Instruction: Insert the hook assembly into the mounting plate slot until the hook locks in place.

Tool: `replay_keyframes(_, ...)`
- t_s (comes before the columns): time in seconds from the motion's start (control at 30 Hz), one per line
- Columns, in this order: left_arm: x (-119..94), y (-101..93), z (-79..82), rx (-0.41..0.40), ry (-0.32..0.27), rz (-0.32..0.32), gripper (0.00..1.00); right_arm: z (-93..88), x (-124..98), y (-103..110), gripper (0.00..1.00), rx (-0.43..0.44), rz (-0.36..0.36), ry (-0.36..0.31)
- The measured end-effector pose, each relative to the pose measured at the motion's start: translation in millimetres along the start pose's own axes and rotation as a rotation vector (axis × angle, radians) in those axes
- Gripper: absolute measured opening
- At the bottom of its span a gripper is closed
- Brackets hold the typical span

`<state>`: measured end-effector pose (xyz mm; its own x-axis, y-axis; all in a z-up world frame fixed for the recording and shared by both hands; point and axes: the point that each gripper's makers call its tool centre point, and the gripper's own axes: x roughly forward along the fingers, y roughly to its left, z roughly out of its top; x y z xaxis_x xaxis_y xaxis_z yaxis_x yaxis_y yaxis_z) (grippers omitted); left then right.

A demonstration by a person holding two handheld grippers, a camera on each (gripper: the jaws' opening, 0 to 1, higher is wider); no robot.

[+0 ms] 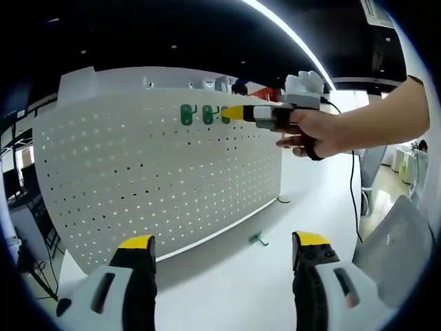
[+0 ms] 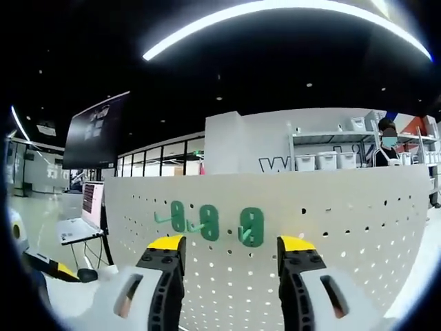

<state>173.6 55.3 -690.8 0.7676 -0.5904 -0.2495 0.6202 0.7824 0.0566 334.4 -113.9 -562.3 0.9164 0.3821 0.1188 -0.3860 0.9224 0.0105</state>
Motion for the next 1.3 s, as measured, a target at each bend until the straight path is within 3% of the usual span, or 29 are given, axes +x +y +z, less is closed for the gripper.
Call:
replay_keyframes(0.53,1.6,-0.1,1.8,-0.001,-0.005,-0.004,0.83,0.8,-5.1,1.9,0.57,-0.015,0.01,0.002)
replay_keyframes(1.3,0.7,-0.6,4.1,0.009,-0.004,-0.011,0.83,-6.4,-21.6,8.2,0.56,-0.019,0.081,0.02)
